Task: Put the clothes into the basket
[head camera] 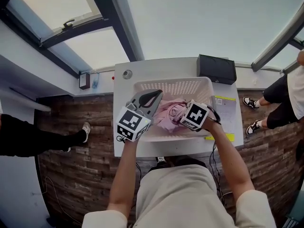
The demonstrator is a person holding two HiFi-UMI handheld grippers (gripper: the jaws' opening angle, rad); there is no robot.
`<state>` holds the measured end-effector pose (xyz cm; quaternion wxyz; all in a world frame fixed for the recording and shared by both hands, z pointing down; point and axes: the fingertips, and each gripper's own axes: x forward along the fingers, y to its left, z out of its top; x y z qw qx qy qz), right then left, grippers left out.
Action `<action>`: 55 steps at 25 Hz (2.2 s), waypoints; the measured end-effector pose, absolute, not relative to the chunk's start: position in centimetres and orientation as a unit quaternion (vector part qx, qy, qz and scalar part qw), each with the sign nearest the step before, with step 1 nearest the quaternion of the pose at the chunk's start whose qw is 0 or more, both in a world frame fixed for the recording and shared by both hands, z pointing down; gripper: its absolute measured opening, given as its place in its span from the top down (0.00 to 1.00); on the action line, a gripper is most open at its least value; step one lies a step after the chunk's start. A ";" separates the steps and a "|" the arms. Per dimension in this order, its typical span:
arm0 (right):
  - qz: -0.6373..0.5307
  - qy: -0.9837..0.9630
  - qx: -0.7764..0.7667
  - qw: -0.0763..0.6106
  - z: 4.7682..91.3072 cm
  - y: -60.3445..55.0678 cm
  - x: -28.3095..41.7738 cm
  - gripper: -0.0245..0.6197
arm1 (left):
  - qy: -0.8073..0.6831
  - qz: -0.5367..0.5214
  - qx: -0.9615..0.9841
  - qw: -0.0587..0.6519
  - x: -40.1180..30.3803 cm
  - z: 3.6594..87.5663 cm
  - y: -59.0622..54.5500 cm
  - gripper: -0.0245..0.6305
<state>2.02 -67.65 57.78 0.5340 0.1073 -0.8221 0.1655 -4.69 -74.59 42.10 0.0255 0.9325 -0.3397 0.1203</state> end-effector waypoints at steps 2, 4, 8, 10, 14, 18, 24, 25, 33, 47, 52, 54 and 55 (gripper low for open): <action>0.158 -0.818 0.104 0.543 58.3 -67.9 2.1 0.59 | -0.342 0.119 0.932 0.025 -4.6 42.0 -74.8 0.94; 0.155 -0.819 0.105 0.543 58.5 -68.1 2.1 0.59 | -0.342 0.120 0.931 0.026 -4.7 42.1 -74.9 0.94; 0.122 -0.823 0.091 0.547 58.5 -68.6 1.3 0.59 | -0.343 0.122 0.931 0.031 -5.0 42.4 -75.0 0.94; 0.114 -0.822 0.088 0.550 58.7 -68.7 1.2 0.59 | -0.341 0.122 0.931 0.031 -4.8 42.5 -75.1 0.94; 0.107 -0.823 0.094 0.551 59.1 -68.9 1.0 0.59 | -0.337 0.123 0.933 0.034 -4.5 42.8 -75.2 0.94; 0.094 -0.803 0.113 0.577 58.8 -69.0 1.7 0.55 | -0.332 0.122 0.935 0.034 -4.4 42.8 -75.2 0.94; 0.064 -0.791 0.148 0.591 57.6 -69.5 2.8 0.49 | -0.318 0.108 0.942 0.031 -4.0 42.5 -74.8 0.94; 0.067 -0.794 0.154 0.584 57.2 -69.6 2.8 0.46 | -0.315 0.106 0.943 0.030 -3.9 42.4 -74.8 0.94; 0.124 -0.845 0.237 0.463 51.9 -71.3 3.0 0.26 | -0.297 0.098 0.949 0.026 -2.9 42.0 -74.7 0.94; 0.150 -0.910 0.318 0.220 45.4 -72.3 2.6 0.94 | -0.286 0.112 0.951 0.027 -2.1 42.3 -74.0 0.94; 0.152 -0.909 0.324 0.215 45.1 -72.3 2.2 0.94 | -0.292 0.107 0.950 0.031 -2.2 41.8 -73.3 0.94; 0.151 -0.910 0.320 0.215 44.8 -72.1 1.7 0.94 | -0.304 0.091 0.947 0.039 -2.8 41.4 -72.9 0.94; 0.149 -0.910 0.321 0.215 44.6 -72.0 1.5 0.94 | -0.308 0.086 0.946 0.043 -3.0 41.2 -72.6 0.94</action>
